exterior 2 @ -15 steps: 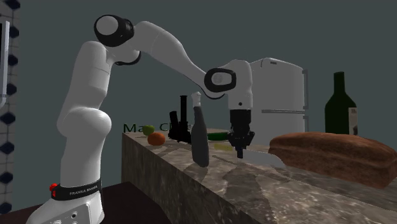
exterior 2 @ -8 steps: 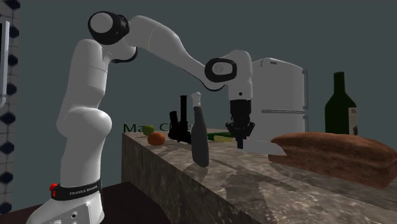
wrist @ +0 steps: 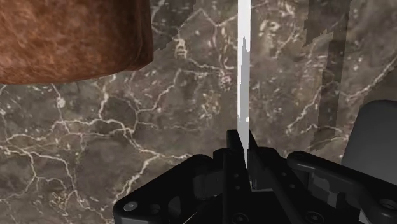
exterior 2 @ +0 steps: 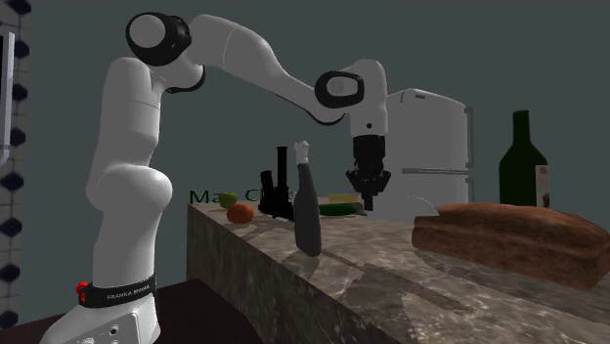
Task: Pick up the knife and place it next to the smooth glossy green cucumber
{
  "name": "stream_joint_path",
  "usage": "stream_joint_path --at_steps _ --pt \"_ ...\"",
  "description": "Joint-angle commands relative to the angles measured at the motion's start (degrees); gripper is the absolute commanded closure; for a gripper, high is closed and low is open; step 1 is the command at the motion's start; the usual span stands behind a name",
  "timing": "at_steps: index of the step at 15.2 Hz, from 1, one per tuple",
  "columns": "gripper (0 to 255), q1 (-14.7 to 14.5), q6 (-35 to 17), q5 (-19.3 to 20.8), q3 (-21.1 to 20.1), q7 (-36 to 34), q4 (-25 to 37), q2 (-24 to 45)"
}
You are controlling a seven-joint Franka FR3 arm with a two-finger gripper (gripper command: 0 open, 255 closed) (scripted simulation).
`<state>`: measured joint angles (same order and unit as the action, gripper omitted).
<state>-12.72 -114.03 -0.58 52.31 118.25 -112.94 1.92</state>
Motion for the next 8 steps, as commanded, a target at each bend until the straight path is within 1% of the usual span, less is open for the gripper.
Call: stream_joint_path --at_steps 1,7,8 --pt "255 -0.05 1.55 0.46 0.01 -0.24 1.21 -0.51" --pt "255 -0.28 5.84 1.51 -0.14 -0.95 4.73 -1.77" --pt "255 -0.97 5.87 1.53 -0.81 -2.31 4.72 -1.79"
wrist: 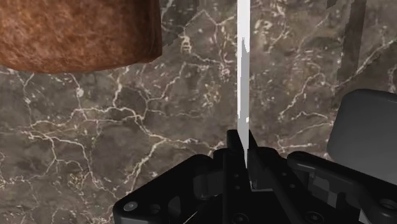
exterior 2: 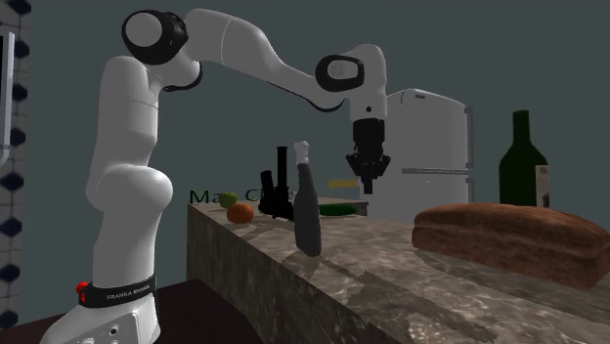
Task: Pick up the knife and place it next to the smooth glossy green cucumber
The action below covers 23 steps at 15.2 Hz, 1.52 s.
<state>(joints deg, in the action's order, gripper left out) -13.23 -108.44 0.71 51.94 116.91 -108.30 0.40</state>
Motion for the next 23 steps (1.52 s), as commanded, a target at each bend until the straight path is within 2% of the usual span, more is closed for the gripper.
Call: stream_joint_path --at_steps 1,12,18,23 --pt "255 -1.13 0.32 0.18 -1.10 -2.28 0.13 -0.21" --pt "255 -7.46 1.66 -3.92 -7.38 -13.81 5.19 5.32" --pt "255 -9.70 3.54 -7.80 -10.36 -18.54 11.63 11.31" --pt "255 -10.58 6.09 -11.36 -12.77 -22.12 19.34 17.60"
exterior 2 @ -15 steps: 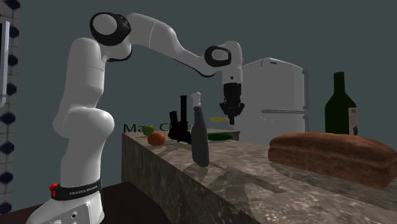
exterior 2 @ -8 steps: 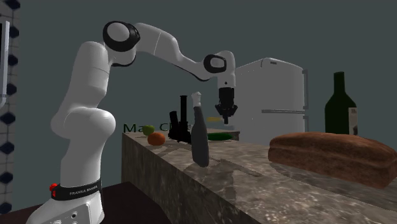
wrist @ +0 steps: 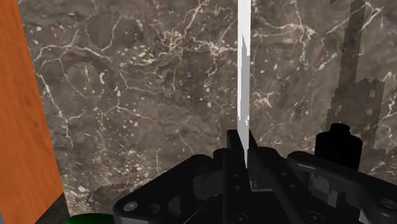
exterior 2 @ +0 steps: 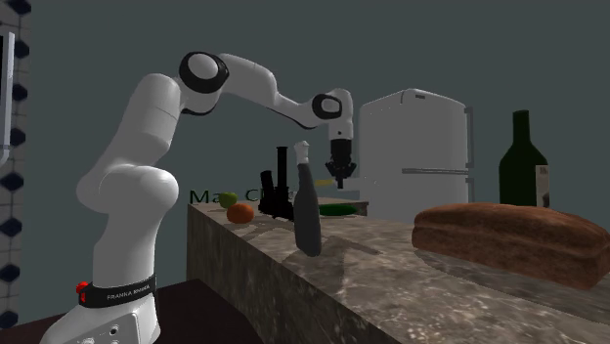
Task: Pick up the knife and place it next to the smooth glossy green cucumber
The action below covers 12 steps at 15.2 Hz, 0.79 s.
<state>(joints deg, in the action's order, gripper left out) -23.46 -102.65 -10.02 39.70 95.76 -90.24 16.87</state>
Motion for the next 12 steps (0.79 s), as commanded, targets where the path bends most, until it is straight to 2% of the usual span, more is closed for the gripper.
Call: stream_joint_path --at_steps 1,5,12 --pt "255 -0.40 0.95 -1.35 -1.02 -1.69 3.12 2.54" --pt "255 -0.11 3.76 -3.99 -2.85 -4.35 10.91 8.10" --pt "255 -0.77 -1.48 -4.33 -3.13 -3.98 5.79 8.37"
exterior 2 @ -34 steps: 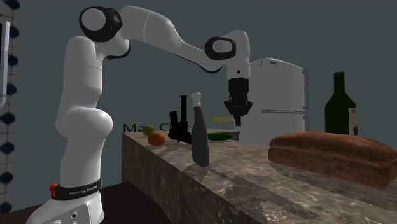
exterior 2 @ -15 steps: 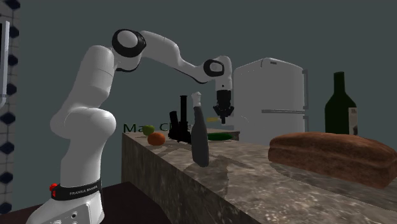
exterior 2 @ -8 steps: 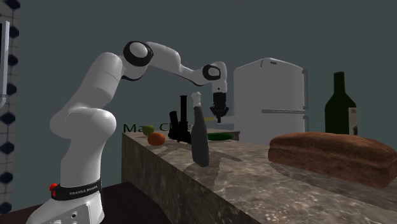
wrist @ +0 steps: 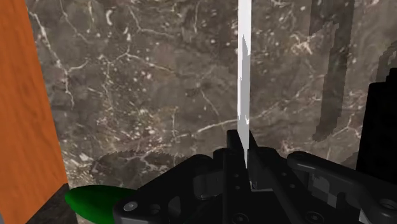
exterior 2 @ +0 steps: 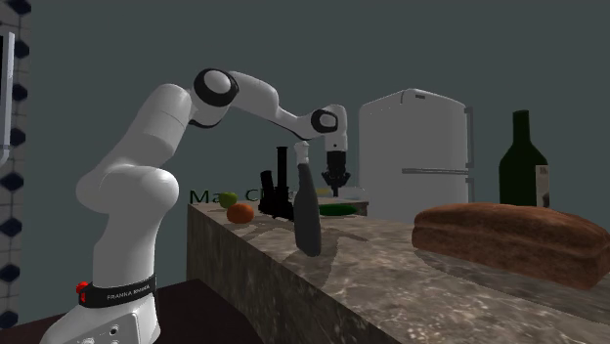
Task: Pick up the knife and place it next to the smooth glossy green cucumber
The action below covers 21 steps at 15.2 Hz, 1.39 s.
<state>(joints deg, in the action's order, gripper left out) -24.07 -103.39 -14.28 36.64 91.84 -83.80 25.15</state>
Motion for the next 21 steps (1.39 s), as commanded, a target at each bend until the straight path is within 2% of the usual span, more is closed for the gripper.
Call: stream_joint_path --at_steps 1,13,21 --pt "255 -0.21 -1.46 -0.15 -0.13 0.02 -1.29 0.19" --pt "255 -0.35 -9.85 -1.91 -1.12 1.18 -7.85 2.49" --pt "255 -0.37 -9.85 -1.92 -1.09 1.19 -7.85 2.49"
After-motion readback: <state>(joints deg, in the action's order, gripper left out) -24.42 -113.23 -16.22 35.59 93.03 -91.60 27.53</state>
